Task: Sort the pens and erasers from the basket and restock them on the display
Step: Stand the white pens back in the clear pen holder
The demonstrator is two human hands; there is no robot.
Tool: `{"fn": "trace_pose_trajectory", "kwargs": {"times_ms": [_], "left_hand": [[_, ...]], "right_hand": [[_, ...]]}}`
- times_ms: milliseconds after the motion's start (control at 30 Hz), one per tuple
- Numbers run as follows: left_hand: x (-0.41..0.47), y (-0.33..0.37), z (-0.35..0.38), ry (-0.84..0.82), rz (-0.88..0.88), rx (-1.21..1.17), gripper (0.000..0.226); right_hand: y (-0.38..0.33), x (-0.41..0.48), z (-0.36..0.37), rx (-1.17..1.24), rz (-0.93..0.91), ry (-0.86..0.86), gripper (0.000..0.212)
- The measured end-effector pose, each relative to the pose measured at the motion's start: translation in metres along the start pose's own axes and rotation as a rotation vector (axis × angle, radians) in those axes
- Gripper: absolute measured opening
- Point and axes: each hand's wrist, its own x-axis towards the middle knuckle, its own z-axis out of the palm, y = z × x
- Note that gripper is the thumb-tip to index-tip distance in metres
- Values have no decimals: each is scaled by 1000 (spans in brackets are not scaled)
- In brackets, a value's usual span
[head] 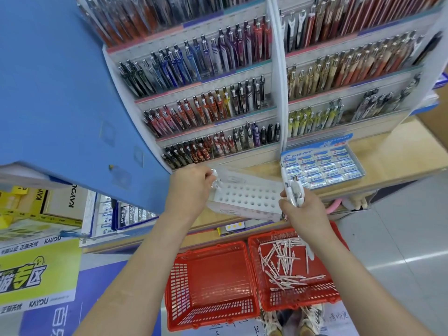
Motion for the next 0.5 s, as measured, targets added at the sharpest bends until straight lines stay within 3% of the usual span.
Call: {"fn": "trace_pose_trajectory", "kwargs": {"times_ms": [400, 500], "left_hand": [[7, 3, 14, -25, -105, 94, 19], [8, 2, 11, -27, -94, 124, 20]], "right_hand": [[2, 22, 15, -83, -59, 27, 15], [-5, 23, 9, -34, -50, 36, 7]]}}
